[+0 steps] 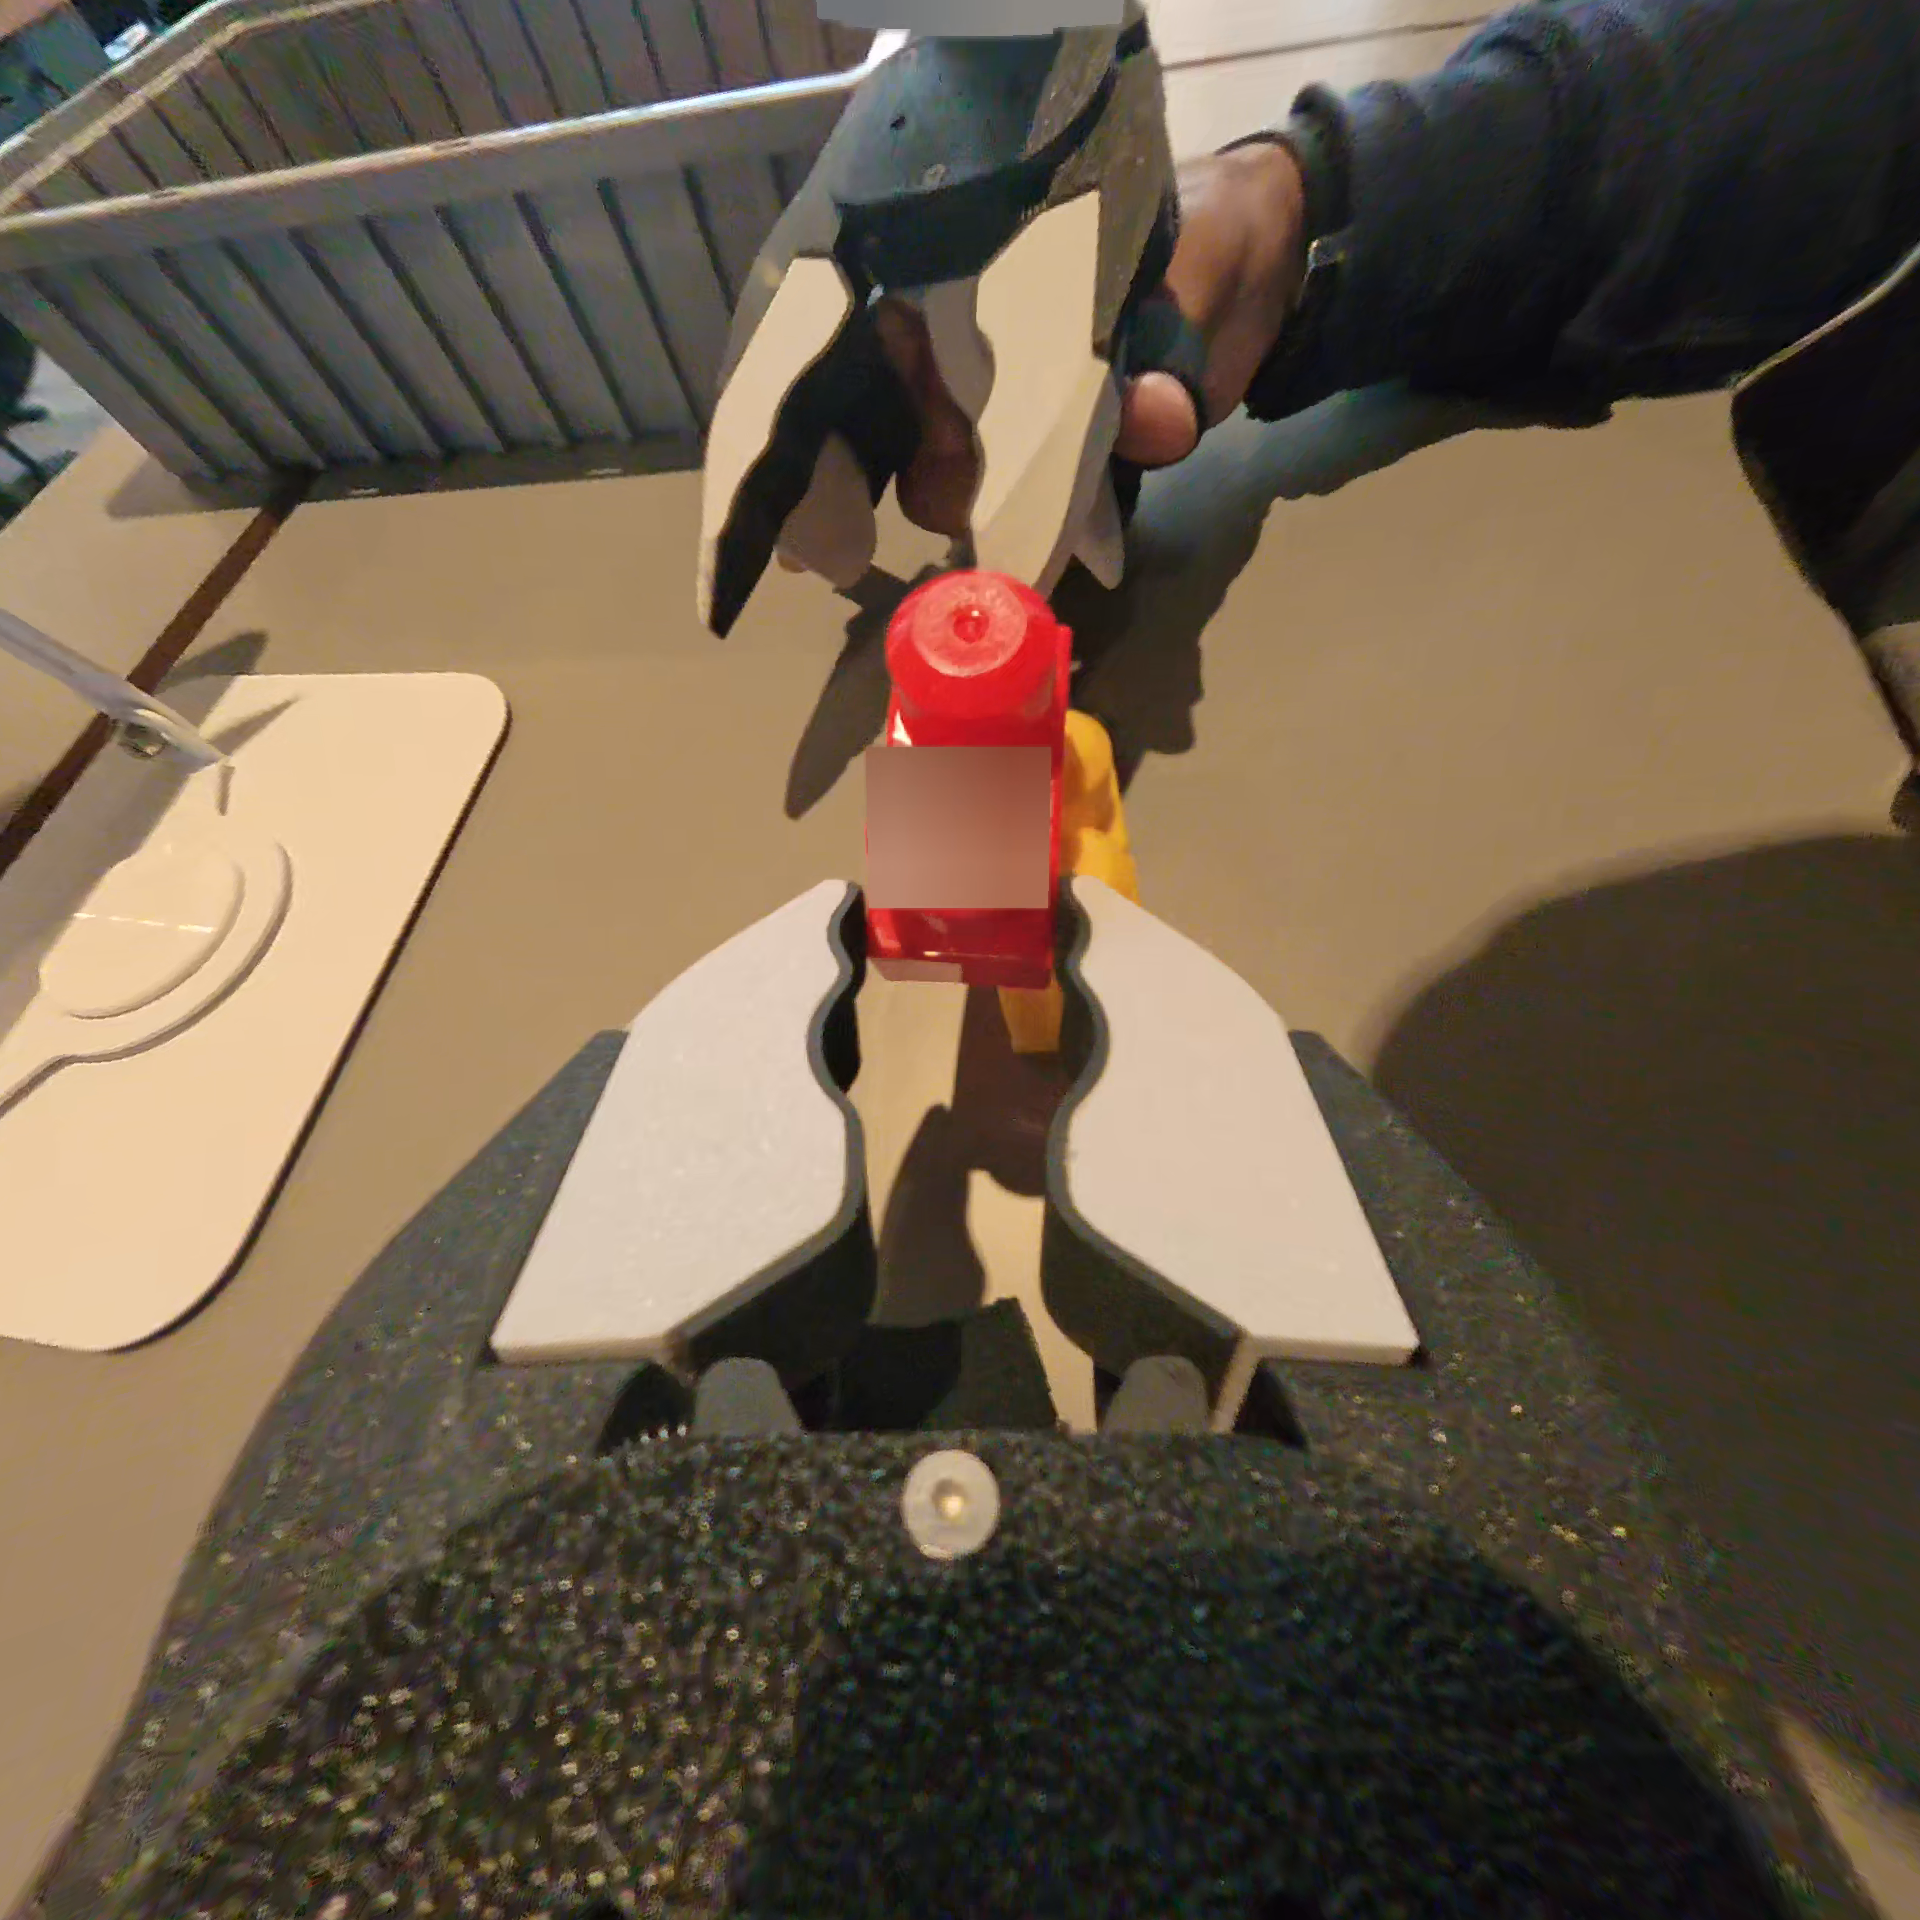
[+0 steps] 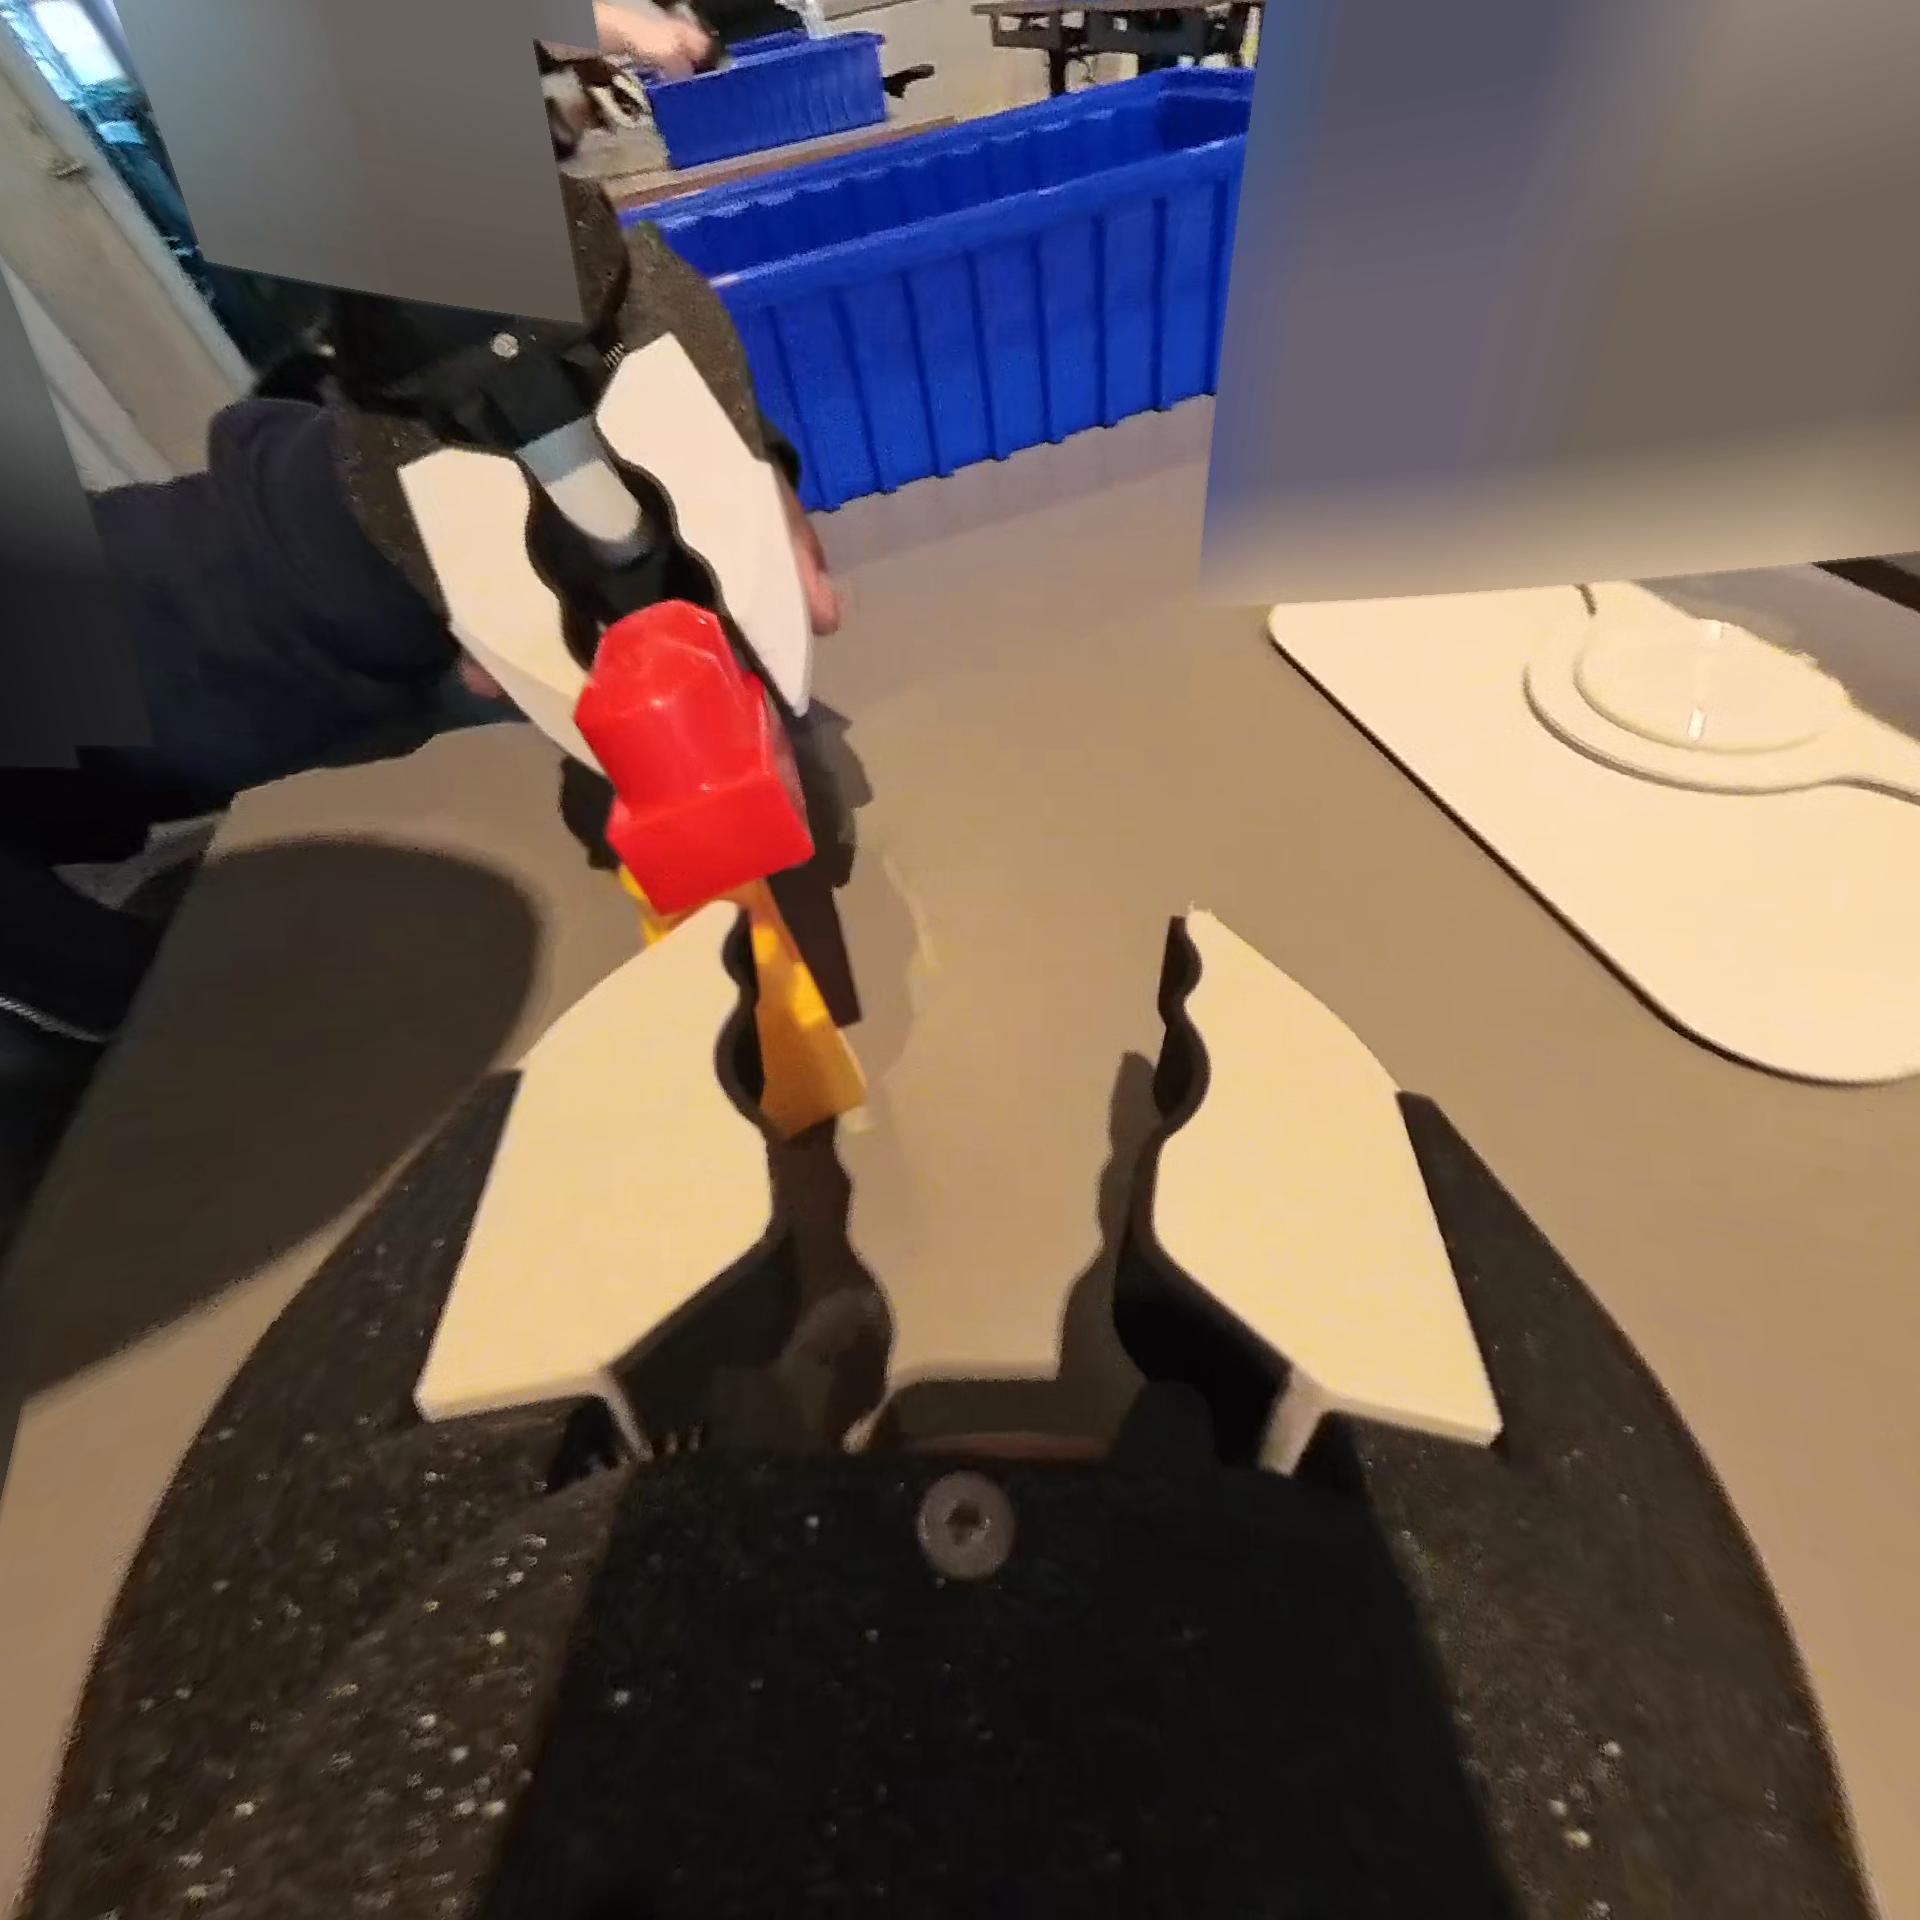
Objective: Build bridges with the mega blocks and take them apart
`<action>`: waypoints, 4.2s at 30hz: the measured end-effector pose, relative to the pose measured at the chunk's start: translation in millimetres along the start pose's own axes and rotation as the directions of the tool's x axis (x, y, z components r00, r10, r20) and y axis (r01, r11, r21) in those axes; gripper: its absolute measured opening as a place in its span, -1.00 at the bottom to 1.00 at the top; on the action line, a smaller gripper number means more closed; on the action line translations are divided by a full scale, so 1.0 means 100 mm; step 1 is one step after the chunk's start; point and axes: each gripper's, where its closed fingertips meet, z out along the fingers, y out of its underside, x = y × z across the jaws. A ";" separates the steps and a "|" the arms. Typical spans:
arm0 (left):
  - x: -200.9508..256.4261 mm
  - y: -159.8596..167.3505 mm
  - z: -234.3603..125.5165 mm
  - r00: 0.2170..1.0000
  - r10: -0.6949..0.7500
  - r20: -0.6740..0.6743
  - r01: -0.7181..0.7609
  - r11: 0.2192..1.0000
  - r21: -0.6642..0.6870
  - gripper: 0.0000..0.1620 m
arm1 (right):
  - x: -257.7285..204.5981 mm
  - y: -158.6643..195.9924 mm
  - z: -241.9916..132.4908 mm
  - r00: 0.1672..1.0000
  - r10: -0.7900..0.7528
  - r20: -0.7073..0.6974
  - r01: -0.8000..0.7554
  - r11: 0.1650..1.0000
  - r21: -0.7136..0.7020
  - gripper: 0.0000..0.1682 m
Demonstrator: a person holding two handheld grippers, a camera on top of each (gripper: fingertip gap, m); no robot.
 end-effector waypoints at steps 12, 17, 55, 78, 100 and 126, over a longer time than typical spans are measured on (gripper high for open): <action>0.10 -0.03 0.05 0.998 -0.054 0.032 0.057 0.994 -0.096 -0.58 | -0.36 -0.22 -0.07 0.982 -0.112 0.150 0.091 0.985 0.144 -0.22; 0.13 -0.02 0.08 0.997 -0.074 0.031 0.077 0.989 -0.126 -0.58 | -0.47 -0.18 -0.02 0.971 -0.158 0.181 0.135 0.982 0.135 -0.39; 0.08 0.18 0.21 0.998 -0.064 -0.008 0.061 0.975 -0.212 -0.56 | -0.45 0.09 0.10 0.973 0.019 0.230 0.003 0.996 -0.095 -0.67; 0.03 0.12 0.07 0.999 -0.036 -0.031 0.037 0.999 0.032 -0.55 | -0.48 0.08 0.08 0.979 -0.088 0.184 0.097 0.995 -0.039 -0.54; 0.05 0.41 0.23 1.000 -0.006 -0.021 0.003 0.990 -0.142 -0.58 | -0.38 0.27 0.23 0.991 -0.077 0.106 0.098 0.974 -0.202 -0.56; 0.05 0.39 0.26 0.999 0.039 0.002 -0.039 0.990 -0.139 -0.54 | -0.38 0.27 0.22 0.991 -0.058 0.119 0.081 0.976 -0.202 -0.56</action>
